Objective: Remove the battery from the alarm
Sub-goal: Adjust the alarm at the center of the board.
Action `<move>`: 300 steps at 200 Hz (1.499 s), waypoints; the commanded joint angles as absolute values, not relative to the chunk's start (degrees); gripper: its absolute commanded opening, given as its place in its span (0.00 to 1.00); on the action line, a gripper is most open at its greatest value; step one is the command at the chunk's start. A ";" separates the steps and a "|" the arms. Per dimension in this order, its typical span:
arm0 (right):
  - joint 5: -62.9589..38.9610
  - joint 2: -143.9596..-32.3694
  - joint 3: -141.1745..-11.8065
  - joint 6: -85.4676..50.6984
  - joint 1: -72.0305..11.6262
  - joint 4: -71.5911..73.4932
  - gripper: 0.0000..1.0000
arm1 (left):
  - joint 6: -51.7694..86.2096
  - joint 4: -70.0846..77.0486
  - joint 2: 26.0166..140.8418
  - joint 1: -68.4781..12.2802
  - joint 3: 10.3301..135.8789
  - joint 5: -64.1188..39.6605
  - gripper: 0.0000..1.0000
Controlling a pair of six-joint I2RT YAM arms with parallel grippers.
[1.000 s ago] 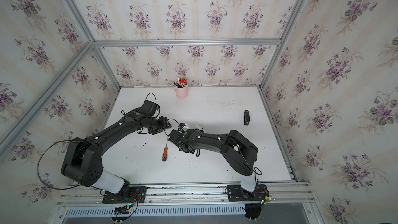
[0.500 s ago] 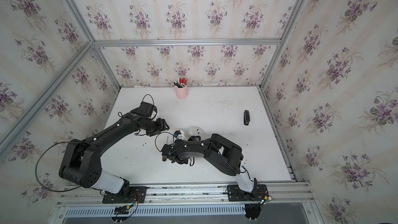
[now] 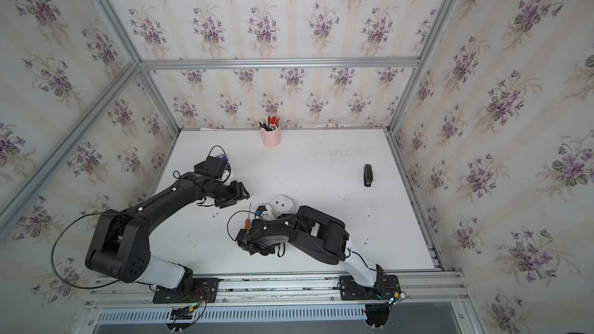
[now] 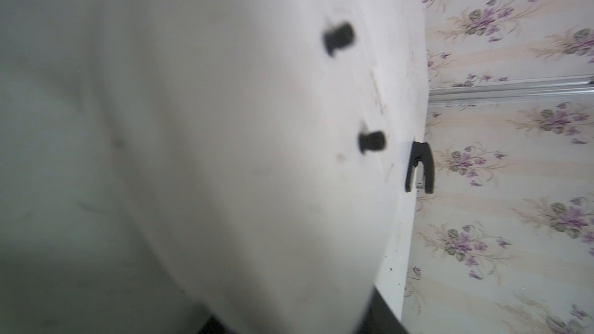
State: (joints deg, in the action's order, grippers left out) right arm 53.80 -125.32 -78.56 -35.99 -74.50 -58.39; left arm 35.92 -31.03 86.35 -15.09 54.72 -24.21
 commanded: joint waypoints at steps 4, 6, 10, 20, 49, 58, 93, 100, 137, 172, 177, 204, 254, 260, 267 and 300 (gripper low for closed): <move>50.00 -125.53 -78.84 -37.93 -75.12 -59.40 0.52 | 34.28 -30.99 86.51 -14.51 54.67 -24.68 0.69; 50.01 -125.40 -78.82 -37.96 -75.12 -59.48 0.53 | 34.32 -31.02 86.51 -14.50 54.67 -24.60 0.69; 49.93 -125.35 -78.84 -38.00 -75.12 -59.49 0.55 | 34.24 -30.96 86.45 -14.44 54.67 -24.60 0.69; 49.69 -125.01 -79.00 -38.02 -75.28 -59.83 0.59 | 34.22 -30.68 86.40 -14.46 54.59 -24.59 0.69; 48.32 -123.03 -79.39 -38.21 -75.97 -61.06 0.68 | 33.88 -31.41 87.00 -14.34 55.25 -25.14 0.70; 47.65 -121.54 -79.12 -38.28 -76.14 -61.34 0.69 | 33.79 -31.53 87.01 -14.34 55.54 -25.11 0.71; 40.82 -112.36 -75.65 -36.47 -76.09 -59.91 0.74 | 33.83 -32.46 88.33 -14.24 59.13 -25.57 0.73; 38.68 -110.14 -74.52 -36.11 -76.11 -59.06 0.75 | 33.96 -32.93 88.98 -14.31 60.24 -25.66 0.73; 26.21 -97.37 -67.89 -34.47 -72.35 -53.17 0.77 | 35.06 -31.95 92.20 -14.24 63.34 -28.29 0.73; 10.04 -85.28 -60.46 -35.16 -59.92 -41.76 0.74 | 36.04 -30.16 94.94 -15.01 63.71 -30.42 0.72; 7.12 -84.13 -59.63 -35.24 -57.74 -39.80 0.74 | 36.01 -30.15 95.32 -15.48 63.83 -30.36 0.70; -5.66 -81.29 -56.75 -36.68 -48.04 -29.32 0.73 | 37.06 -29.94 97.30 -16.80 64.42 -30.75 0.63; -20.25 -86.82 -58.38 -40.15 -40.93 -19.48 0.69 | 39.48 -30.27 99.14 -18.33 64.70 -28.17 0.60; -21.21 -87.20 -58.40 -40.93 -40.58 -18.60 0.69 | 39.30 -30.88 99.43 -18.52 65.01 -27.60 0.59; -22.05 -87.75 -58.81 -41.23 -40.37 -17.83 0.68 | 39.10 -31.38 99.64 -18.75 65.36 -27.09 0.58; -24.88 -93.19 -67.52 -39.27 -40.73 -23.05 0.68 | 39.29 -34.44 100.08 -19.49 66.52 -23.88 0.57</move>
